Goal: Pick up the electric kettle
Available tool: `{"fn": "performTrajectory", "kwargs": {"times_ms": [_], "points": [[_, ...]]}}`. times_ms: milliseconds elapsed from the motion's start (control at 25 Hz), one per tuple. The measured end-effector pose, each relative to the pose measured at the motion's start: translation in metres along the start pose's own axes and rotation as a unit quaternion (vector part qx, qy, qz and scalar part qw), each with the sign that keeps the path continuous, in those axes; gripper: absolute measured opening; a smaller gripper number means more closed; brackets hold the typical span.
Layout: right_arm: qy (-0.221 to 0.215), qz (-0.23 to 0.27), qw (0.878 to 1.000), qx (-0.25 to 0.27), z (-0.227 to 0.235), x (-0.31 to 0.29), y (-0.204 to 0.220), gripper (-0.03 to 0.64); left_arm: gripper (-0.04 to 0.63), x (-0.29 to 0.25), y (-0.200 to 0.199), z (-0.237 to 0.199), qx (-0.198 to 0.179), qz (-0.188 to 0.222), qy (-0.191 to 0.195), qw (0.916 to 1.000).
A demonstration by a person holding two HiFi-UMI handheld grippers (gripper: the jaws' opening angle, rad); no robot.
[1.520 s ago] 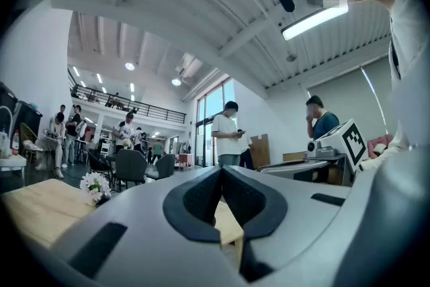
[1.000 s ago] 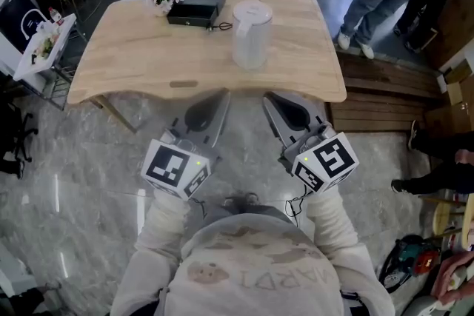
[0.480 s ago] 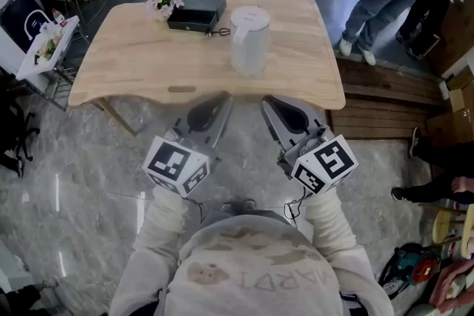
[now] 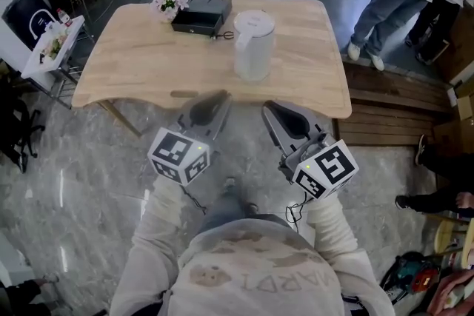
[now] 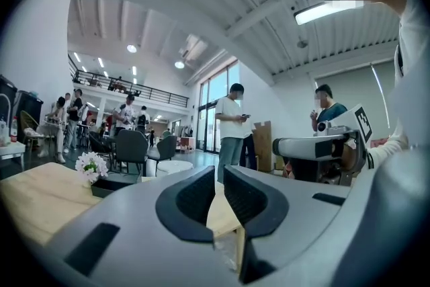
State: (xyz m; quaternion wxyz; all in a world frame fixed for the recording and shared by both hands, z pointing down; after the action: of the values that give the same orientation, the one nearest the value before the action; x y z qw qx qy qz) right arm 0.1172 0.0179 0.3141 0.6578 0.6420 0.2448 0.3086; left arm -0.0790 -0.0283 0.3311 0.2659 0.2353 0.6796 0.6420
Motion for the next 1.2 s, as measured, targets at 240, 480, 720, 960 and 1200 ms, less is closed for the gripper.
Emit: {"fn": "performTrajectory", "kwargs": {"times_ms": [240,480,720,960,1200], "points": [[0.010,-0.005,1.000,-0.006,0.025,-0.033,0.001,0.026,0.023,-0.032,0.006,-0.041,0.002,-0.019,0.012,0.9997],[0.022,-0.014,1.000,0.000,0.044,-0.071,0.003,0.026,0.052,-0.066,0.018,-0.088,0.002,-0.047,0.051,0.9976],[0.045,-0.025,0.999,0.001,0.066,-0.094,0.005,0.026,0.064,-0.103,0.033,-0.124,0.007,-0.074,0.086,0.9935],[0.066,-0.040,0.997,0.002,0.082,-0.109,0.009,0.026,0.077,-0.134,0.055,-0.147,0.004,-0.108,0.121,0.9868],[0.081,-0.050,0.995,0.001,0.096,-0.119,0.015,0.026,0.086,-0.156,0.072,-0.163,0.009,-0.128,0.148,0.9806]]}}
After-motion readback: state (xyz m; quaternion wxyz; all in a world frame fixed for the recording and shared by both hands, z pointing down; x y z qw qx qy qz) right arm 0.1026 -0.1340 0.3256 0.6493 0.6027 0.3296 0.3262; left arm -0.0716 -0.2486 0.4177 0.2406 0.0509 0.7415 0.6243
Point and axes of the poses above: the fingertips, and each gripper's own axes: x backward along the fingers, z to its right, y out of its underside, the point moved 9 cm from there along x, backward along the fingers, and after that the axes turned 1 degree about x, right-handed, at the moved point
